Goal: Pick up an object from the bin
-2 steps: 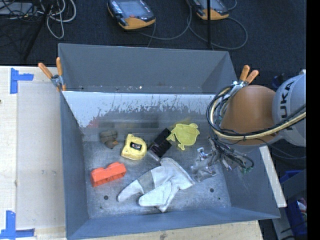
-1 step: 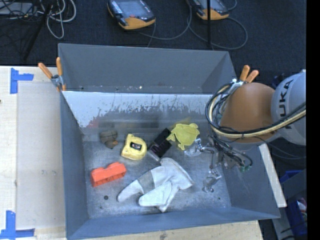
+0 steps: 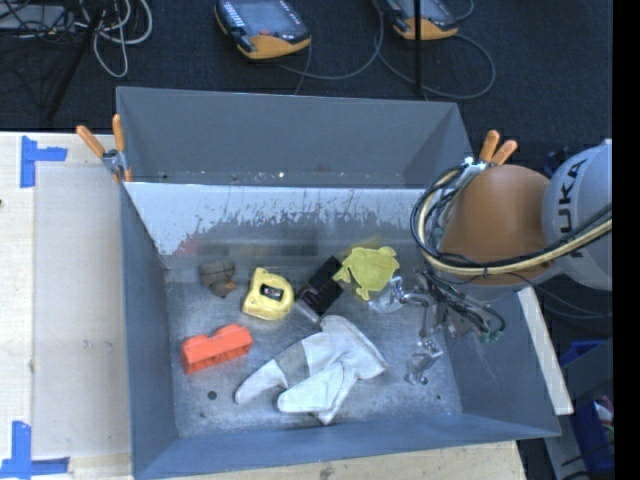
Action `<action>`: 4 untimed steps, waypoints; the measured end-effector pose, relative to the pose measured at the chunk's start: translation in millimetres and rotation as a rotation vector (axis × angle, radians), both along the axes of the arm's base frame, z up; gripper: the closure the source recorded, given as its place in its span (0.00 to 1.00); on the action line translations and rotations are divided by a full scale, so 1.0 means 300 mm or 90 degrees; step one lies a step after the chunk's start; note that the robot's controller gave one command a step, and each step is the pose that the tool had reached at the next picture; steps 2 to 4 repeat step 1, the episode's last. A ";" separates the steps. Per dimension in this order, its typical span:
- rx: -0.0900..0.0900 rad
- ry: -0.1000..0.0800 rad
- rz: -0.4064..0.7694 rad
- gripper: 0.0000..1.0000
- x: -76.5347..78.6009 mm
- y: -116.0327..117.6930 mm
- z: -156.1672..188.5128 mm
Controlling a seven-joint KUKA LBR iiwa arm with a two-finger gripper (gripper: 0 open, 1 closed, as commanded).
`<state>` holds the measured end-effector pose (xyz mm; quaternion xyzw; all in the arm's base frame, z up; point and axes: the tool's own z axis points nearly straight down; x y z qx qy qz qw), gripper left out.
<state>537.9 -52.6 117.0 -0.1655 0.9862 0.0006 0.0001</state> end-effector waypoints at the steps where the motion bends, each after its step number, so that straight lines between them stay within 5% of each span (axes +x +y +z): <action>1: -0.001 -0.014 0.238 1.00 -0.020 0.276 -0.131; 4: -0.001 -0.014 0.238 1.00 -0.020 0.276 -0.131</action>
Offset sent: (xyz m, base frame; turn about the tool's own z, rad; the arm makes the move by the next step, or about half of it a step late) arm 0.0000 0.0000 0.0000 0.0000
